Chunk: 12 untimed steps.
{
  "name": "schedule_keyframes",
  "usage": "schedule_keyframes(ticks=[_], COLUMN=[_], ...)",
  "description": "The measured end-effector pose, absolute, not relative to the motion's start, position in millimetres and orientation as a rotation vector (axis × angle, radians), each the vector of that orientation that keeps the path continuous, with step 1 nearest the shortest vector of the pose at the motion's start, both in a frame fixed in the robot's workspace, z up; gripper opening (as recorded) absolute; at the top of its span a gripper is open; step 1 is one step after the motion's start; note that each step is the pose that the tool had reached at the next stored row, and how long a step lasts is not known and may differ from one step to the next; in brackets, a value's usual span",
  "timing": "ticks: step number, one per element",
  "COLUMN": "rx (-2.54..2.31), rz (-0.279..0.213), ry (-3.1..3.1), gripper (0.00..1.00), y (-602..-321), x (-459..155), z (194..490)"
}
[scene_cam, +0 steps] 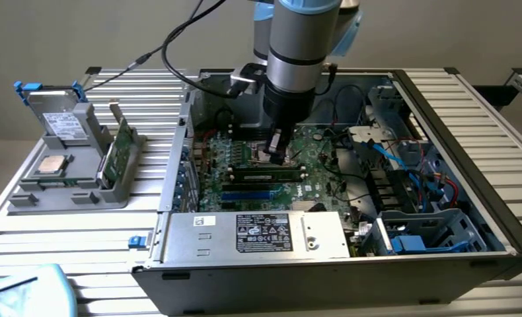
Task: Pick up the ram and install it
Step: 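Press down the ram until it locks into place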
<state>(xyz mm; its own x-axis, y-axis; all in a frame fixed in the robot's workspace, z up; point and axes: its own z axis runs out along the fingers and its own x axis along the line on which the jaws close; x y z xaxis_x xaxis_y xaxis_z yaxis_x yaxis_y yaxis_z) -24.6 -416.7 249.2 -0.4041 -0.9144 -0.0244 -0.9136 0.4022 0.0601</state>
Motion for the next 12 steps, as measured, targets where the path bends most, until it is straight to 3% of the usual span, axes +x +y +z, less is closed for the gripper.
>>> schedule_keyframes(ticks=[12], rx=[1.455], rz=[-0.103], ry=[-2.774], gripper=[0.11], y=[-416.6], x=[-24.6], z=[249.2])
